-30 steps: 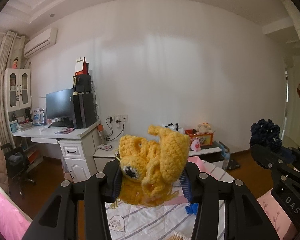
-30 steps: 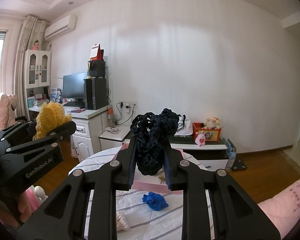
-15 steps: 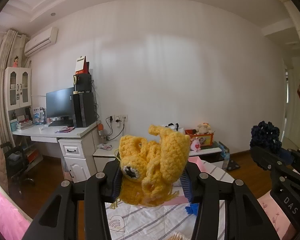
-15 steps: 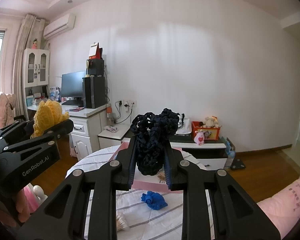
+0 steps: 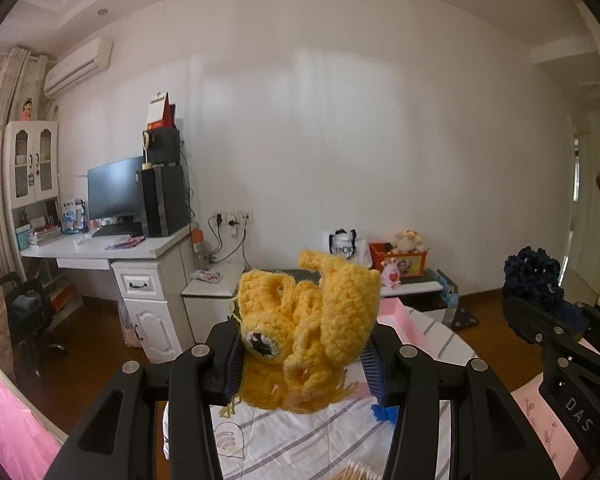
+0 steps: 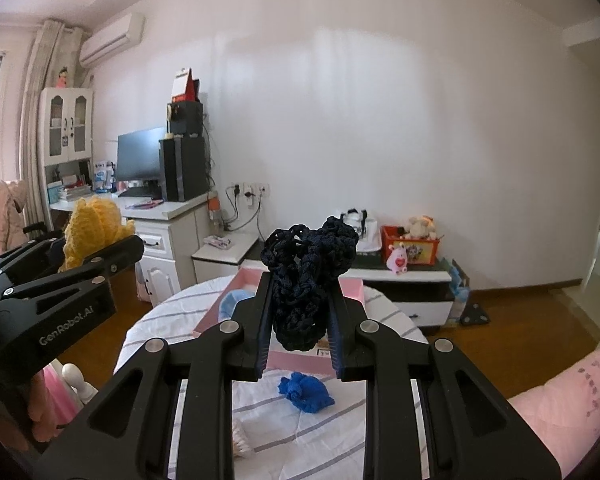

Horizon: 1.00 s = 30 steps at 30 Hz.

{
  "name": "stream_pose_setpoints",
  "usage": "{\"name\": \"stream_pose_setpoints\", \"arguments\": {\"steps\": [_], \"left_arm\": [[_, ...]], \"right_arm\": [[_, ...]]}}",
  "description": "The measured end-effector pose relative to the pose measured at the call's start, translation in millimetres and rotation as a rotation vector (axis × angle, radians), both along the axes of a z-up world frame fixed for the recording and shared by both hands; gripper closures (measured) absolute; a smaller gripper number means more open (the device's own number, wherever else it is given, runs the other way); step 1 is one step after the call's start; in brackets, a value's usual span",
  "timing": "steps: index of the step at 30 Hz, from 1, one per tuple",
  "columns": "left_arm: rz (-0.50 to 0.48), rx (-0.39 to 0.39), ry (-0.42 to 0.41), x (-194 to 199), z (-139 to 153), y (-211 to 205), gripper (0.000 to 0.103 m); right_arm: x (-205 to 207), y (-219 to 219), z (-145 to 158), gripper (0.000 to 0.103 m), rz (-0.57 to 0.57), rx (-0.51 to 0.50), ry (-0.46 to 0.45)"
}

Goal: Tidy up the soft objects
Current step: 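Carry the yellow fish over the tray with left gripper while right carries black bundle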

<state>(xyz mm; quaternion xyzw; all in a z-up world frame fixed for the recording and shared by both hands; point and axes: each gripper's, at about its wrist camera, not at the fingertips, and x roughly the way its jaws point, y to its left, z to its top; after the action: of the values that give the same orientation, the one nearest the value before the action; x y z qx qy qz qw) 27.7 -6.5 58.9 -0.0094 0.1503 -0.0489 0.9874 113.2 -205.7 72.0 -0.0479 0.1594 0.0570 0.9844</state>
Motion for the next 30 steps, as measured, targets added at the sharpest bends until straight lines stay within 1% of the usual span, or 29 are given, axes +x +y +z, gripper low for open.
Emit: {"name": "stream_pose_setpoints", "arguments": {"steps": [7, 14, 21, 30], "left_arm": [[-0.008, 0.008, 0.087, 40.0, -5.1, -2.4, 0.056], [-0.039, 0.007, 0.201, 95.3, -10.7, -10.7, 0.056], [-0.035, 0.03, 0.297, 159.1, -6.3, -24.8, 0.056], [-0.043, 0.056, 0.406, 252.3, -13.7, -51.0, 0.056]], "right_arm": [[33.0, -5.9, -19.0, 0.081, -0.029, 0.002, 0.089], [67.9, -15.7, -44.1, 0.081, -0.056, 0.007, 0.182], [102.0, -28.3, -74.8, 0.081, -0.073, 0.016, 0.283], [141.4, -45.3, -109.8, 0.081, -0.093, 0.039, 0.402]]}}
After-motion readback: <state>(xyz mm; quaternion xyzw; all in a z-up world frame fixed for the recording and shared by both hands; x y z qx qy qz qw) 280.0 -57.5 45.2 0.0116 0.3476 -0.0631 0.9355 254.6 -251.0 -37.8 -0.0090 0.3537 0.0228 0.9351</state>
